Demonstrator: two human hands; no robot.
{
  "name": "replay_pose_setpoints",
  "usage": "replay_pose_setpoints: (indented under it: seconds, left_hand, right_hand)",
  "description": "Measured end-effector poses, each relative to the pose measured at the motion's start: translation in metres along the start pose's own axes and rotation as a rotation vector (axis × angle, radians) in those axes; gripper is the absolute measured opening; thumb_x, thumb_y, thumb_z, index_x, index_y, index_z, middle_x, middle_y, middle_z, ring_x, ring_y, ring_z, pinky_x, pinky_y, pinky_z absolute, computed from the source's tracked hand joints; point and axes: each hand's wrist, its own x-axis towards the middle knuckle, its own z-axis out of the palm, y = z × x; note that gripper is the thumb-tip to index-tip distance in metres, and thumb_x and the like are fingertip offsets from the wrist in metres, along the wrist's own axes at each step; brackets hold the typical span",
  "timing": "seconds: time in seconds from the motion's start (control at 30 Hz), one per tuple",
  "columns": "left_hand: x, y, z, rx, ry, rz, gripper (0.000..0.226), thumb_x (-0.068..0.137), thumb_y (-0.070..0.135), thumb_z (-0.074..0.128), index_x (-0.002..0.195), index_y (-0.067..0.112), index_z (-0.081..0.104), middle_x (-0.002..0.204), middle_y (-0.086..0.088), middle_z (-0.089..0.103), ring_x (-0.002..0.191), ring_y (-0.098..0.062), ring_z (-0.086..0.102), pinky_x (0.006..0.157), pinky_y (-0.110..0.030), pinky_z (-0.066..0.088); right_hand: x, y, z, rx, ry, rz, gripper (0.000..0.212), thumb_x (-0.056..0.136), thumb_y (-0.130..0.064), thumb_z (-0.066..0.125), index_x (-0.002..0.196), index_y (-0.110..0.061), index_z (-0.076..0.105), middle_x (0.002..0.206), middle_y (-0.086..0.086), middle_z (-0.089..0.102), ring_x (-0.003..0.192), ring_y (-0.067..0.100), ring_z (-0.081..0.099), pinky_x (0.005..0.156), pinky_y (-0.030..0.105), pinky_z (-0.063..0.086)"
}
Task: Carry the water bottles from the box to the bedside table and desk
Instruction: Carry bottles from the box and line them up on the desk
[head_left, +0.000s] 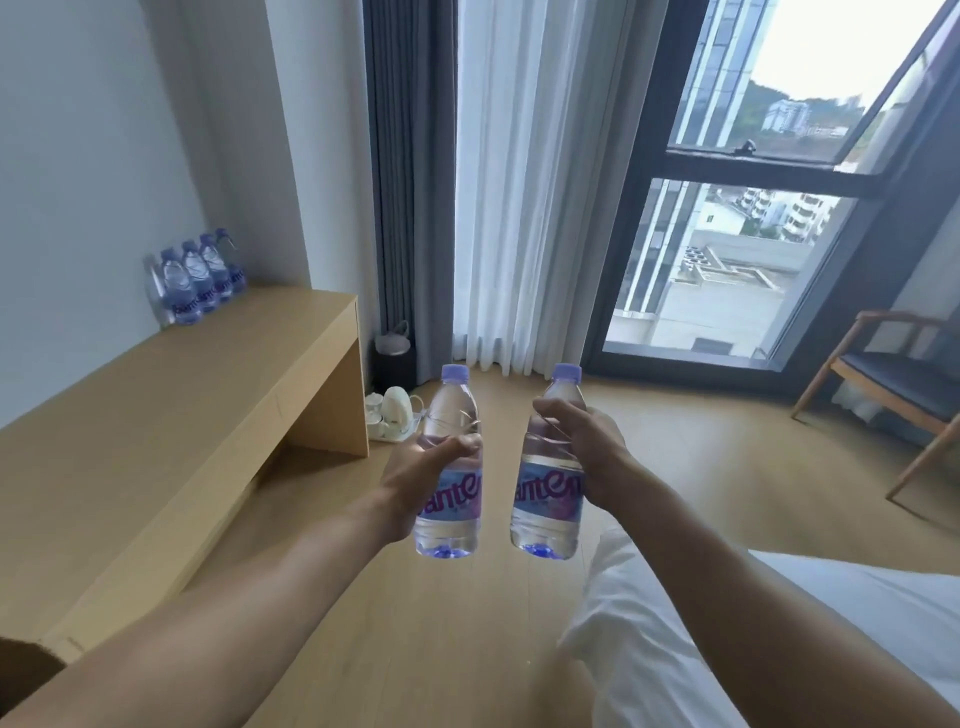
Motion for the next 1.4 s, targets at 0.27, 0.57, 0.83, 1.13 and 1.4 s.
replay_pose_setpoints:
  seconds: [0.27,0.57,0.83,1.13,1.4]
  left_hand:
    - [0.136,0.043,-0.035,0.019,-0.010,0.044,0.042,0.066,0.045,0.074,0.092,0.013,0.070,0.075,-0.006,0.072,0.071,-0.024,0.071,0.071,-0.036,0.058]
    - [0.282,0.066,-0.078,-0.005,0.082,0.035,0.058,0.064,0.048,0.079,0.108,0.011,0.067,0.096,-0.018,0.074,0.082,-0.029,0.073,0.081,-0.044,0.059]
    - [0.394,0.086,-0.131,-0.086,0.326,0.004,0.076,0.048,0.053,0.084,0.111,0.014,0.064,0.095,-0.015,0.076,0.088,-0.037,0.074,0.090,-0.055,0.058]
    - [0.470,0.106,-0.234,-0.149,0.524,0.043,0.058,0.046,0.051,0.082,0.088,0.014,0.071,0.078,-0.011,0.074,0.071,-0.027,0.070,0.074,-0.039,0.057]
    - [0.535,0.119,-0.364,-0.128,0.707,0.015,0.058,0.065,0.049,0.078,0.108,0.011,0.066,0.091,-0.014,0.077,0.083,-0.032,0.074,0.084,-0.047,0.058]
  right_hand:
    - [0.141,-0.043,0.029,-0.010,0.036,-0.042,0.019,0.082,-0.016,0.075,0.092,-0.006,0.062,0.088,0.013,0.064,0.070,0.026,0.068,0.056,0.029,0.055]
    - [0.306,-0.062,0.079,-0.107,-0.102,-0.011,0.037,0.075,-0.024,0.080,0.101,-0.002,0.065,0.091,0.017,0.068,0.076,0.030,0.072,0.065,0.034,0.058]
    - [0.459,-0.095,0.146,-0.235,-0.302,0.027,0.040,0.079,-0.030,0.078,0.107,-0.008,0.061,0.097,0.016,0.070,0.083,0.029,0.073,0.071,0.037,0.059]
    - [0.575,-0.097,0.283,-0.298,-0.515,0.065,0.052,0.074,-0.034,0.080,0.112,-0.004,0.061,0.093,0.014,0.070,0.077,0.026,0.072,0.079,0.042,0.060]
    - [0.649,-0.088,0.423,-0.369,-0.639,0.055,0.034,0.085,-0.031,0.073,0.105,-0.006,0.061,0.093,0.008,0.070,0.059,0.013,0.072,0.047,0.021,0.052]
